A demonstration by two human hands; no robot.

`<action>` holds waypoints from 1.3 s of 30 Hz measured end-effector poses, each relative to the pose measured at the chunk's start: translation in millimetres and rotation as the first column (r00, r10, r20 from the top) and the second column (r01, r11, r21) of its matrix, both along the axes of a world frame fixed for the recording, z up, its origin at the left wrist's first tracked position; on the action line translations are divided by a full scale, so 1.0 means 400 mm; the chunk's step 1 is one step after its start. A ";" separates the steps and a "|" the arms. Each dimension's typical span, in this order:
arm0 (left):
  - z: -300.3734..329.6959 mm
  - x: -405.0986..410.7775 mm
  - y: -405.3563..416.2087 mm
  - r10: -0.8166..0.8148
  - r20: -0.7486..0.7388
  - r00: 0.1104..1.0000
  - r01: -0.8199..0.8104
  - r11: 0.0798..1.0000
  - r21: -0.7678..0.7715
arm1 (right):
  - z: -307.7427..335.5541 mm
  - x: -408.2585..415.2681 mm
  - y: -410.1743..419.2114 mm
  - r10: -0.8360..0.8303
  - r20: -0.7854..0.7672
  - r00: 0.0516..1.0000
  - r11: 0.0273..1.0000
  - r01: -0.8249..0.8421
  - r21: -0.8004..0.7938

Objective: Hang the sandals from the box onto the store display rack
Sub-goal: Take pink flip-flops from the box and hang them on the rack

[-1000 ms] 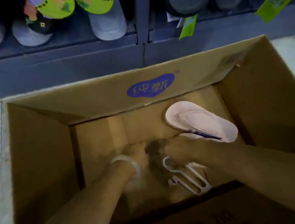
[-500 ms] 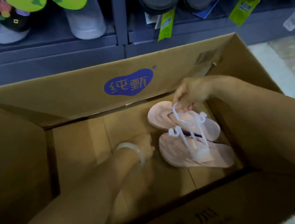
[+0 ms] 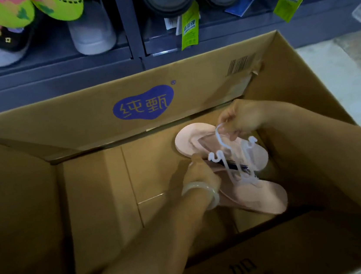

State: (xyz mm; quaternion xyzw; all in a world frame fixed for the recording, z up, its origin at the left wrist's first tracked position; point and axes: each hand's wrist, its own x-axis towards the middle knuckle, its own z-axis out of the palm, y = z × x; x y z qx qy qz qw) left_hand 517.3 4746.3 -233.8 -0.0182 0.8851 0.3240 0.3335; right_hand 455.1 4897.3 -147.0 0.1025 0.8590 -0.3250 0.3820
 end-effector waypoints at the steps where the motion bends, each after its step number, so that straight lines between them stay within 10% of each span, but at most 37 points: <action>1: -0.008 -0.020 -0.024 -0.010 -0.005 1.000 0.010 1.000 -0.026 | -0.002 0.002 -0.007 -0.038 0.008 0.999 0.998 0.039 -0.050; 13: 0.053 -0.187 -0.350 -0.537 0.017 0.844 0.498 0.771 -0.398 | -0.057 0.017 -0.214 -0.148 0.049 0.988 0.945 0.156 -0.287; 21: 0.024 -0.165 -0.369 -0.145 -0.006 0.989 0.143 0.977 -0.157 | -0.051 0.032 -0.222 -0.331 0.108 0.937 0.896 0.348 -0.274; 39: 0.028 -0.174 -0.487 -0.181 -0.124 0.976 0.155 0.969 -0.191 | -0.083 -0.040 -0.370 -0.259 0.241 0.935 0.896 0.326 -0.301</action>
